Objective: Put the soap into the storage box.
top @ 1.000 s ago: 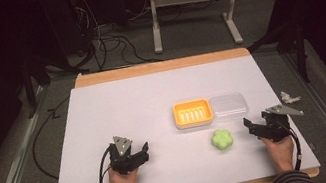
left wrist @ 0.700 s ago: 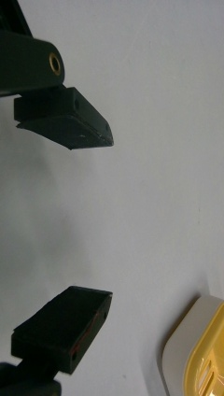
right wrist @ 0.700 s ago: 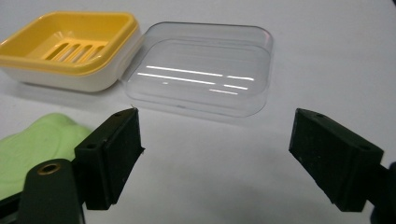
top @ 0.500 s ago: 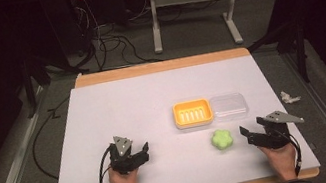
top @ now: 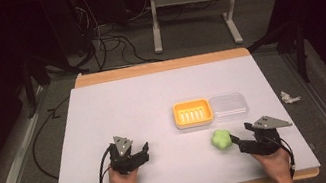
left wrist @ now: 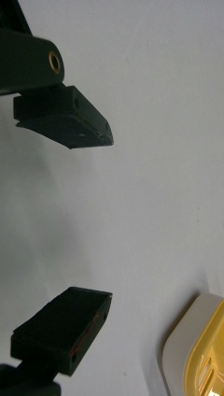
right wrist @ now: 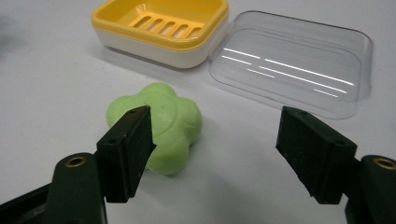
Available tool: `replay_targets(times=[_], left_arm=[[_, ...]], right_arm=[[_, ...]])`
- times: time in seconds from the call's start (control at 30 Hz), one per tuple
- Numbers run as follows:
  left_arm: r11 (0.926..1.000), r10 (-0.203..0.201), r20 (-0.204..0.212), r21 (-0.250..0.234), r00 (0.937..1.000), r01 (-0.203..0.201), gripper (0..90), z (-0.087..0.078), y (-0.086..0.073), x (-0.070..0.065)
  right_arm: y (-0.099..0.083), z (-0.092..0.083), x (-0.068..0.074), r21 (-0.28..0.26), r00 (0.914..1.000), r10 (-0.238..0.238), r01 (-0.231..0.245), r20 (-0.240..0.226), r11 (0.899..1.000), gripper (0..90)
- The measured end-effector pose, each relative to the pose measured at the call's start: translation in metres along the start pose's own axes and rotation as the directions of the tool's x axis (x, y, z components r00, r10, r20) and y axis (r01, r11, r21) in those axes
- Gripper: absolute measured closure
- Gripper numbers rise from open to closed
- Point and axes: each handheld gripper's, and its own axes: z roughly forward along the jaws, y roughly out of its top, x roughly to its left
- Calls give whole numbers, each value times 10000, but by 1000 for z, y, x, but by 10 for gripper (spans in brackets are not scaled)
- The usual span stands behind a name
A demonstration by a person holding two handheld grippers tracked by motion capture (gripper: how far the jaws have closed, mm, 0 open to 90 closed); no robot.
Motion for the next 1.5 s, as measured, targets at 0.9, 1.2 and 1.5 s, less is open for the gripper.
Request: replay_targets(times=[0.9, 1.2, 1.5], left_arm=[[9998, 215, 36, -25, 9998, -215, 209, -1, -1, -2], [9999, 163, 16, -10, 9999, -163, 209, 0, -1, -1], [9999, 129, -18, -58, 9999, -129, 209, -1, -1, -1]], right_arm=[[10, 35, 37, 1014, 9916, -1234, 1267, -383, 9867, 215], [9, 46, 36, 1445, 9908, -1336, 1354, -221, 9802, 233], [6, 51, 39, 1651, 9864, -1640, 1637, -121, 9726, 252]])
